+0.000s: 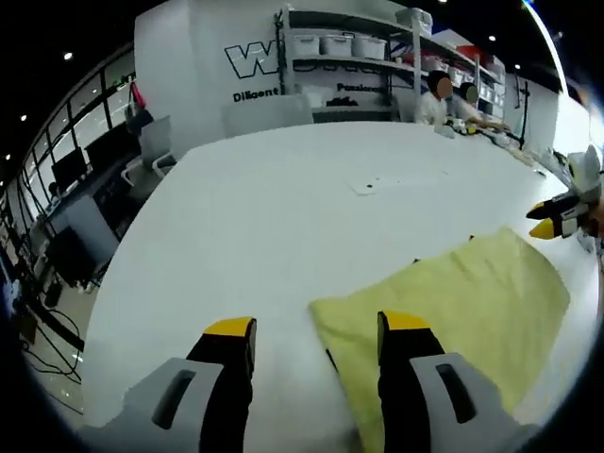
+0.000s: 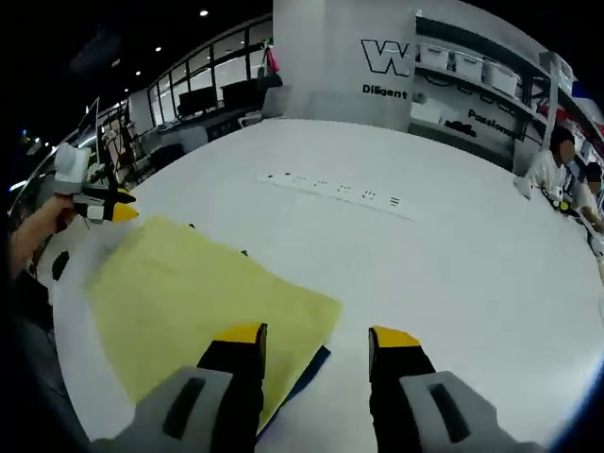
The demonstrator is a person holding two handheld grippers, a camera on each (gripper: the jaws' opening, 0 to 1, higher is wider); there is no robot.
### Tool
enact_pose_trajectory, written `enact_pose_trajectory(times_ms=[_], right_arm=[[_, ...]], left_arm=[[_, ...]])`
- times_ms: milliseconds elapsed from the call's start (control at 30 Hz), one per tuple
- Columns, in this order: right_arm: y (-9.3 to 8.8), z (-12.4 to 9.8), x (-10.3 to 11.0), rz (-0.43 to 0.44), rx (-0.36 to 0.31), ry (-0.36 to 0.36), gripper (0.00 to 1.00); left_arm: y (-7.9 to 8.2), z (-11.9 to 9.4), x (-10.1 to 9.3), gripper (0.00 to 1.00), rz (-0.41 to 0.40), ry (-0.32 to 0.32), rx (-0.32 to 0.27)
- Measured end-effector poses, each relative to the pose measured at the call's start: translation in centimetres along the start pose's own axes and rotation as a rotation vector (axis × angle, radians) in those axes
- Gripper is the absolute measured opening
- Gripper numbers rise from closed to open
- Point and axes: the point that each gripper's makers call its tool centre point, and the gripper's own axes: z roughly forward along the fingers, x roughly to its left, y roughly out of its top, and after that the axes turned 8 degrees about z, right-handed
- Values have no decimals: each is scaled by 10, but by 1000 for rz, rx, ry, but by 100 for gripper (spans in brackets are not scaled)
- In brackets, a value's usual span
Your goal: Fold the garment on the visible template until the final outline fits inside the template.
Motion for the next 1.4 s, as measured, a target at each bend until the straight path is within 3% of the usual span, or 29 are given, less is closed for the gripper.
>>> enact_pose_trajectory(times_ms=[367,433,733,833,1233,1400], right_arm=[[-30,-27,26,49,18,30,42],[-34,-31,31,62,19,39,44],[-62,-47,48,77,48,53,47],[-73,-52,53,86,58,53,45],[-103,-65,61,103,82,59,35],[-111,-63,62,100,99,53,25]], left_arm=[[-22,-28,-17,61,-22,-62,47],[-25,-34,-19,57,-42,-68,33],[-54,-55,-44,53,-53,-98,84],[-67,-61,-55,54,-48,-115,109],[-93,-78,-61,46,-72,-134,151],[-101,-83,-65,36,-77,-143,160]])
